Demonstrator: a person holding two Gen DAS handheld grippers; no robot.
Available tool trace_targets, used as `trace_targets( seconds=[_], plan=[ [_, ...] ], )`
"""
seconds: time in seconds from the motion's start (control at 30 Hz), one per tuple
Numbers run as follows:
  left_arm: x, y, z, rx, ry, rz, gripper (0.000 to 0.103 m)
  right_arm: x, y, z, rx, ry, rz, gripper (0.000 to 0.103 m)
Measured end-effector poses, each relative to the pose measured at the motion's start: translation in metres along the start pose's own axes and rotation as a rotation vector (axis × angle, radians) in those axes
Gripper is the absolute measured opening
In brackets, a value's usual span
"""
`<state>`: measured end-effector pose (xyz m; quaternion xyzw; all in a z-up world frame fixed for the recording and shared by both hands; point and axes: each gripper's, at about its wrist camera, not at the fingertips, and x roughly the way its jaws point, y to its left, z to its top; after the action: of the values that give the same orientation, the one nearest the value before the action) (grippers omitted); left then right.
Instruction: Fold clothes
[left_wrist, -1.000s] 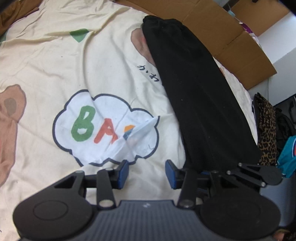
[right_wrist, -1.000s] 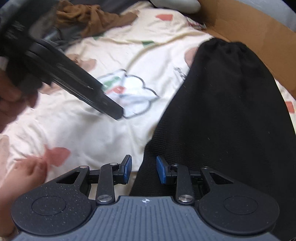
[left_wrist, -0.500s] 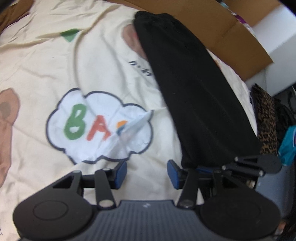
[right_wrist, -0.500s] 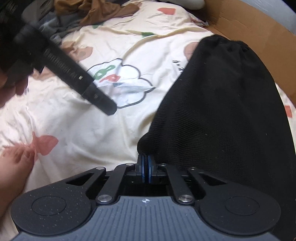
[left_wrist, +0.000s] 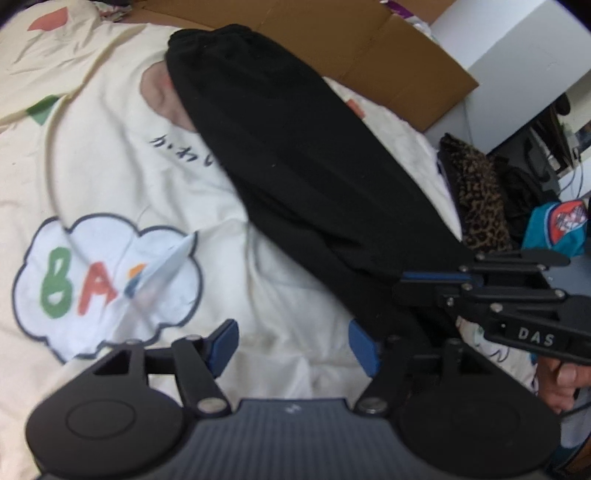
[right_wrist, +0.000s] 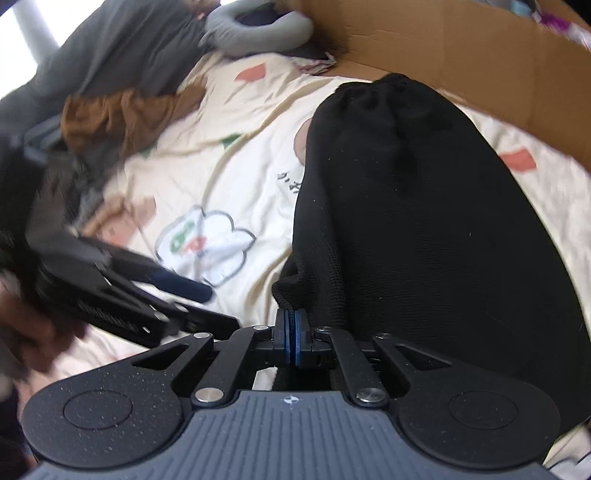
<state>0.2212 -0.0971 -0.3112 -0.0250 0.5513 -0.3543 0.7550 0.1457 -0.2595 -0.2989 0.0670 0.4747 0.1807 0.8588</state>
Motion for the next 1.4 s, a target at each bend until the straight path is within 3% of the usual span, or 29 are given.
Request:
trace_targets(
  seconds=[0.4, 0.6, 0.9, 1.03, 1.4],
  plan=[
    [0.017, -0.012, 0.005, 0.070, 0.001, 0.025, 0.073, -0.014, -0.007, 0.007, 0.067, -0.037, 0.054, 0.000],
    [0.039, -0.029, 0.009, 0.135, -0.013, 0.079, 0.083, -0.021, -0.013, 0.008, 0.105, -0.052, 0.069, 0.000],
    [0.060, -0.044, 0.013, 0.196, -0.086, 0.180, 0.086, -0.025, -0.015, 0.008, 0.124, -0.061, 0.095, 0.000],
    [0.056, -0.043, 0.011, 0.227, -0.120, 0.239, 0.085, -0.025, -0.017, 0.007, 0.130, -0.057, 0.098, 0.000],
    [0.017, -0.019, -0.004, 0.156, -0.190, 0.305, 0.084, -0.020, -0.017, 0.004, 0.133, -0.039, 0.103, 0.000]
  ],
)
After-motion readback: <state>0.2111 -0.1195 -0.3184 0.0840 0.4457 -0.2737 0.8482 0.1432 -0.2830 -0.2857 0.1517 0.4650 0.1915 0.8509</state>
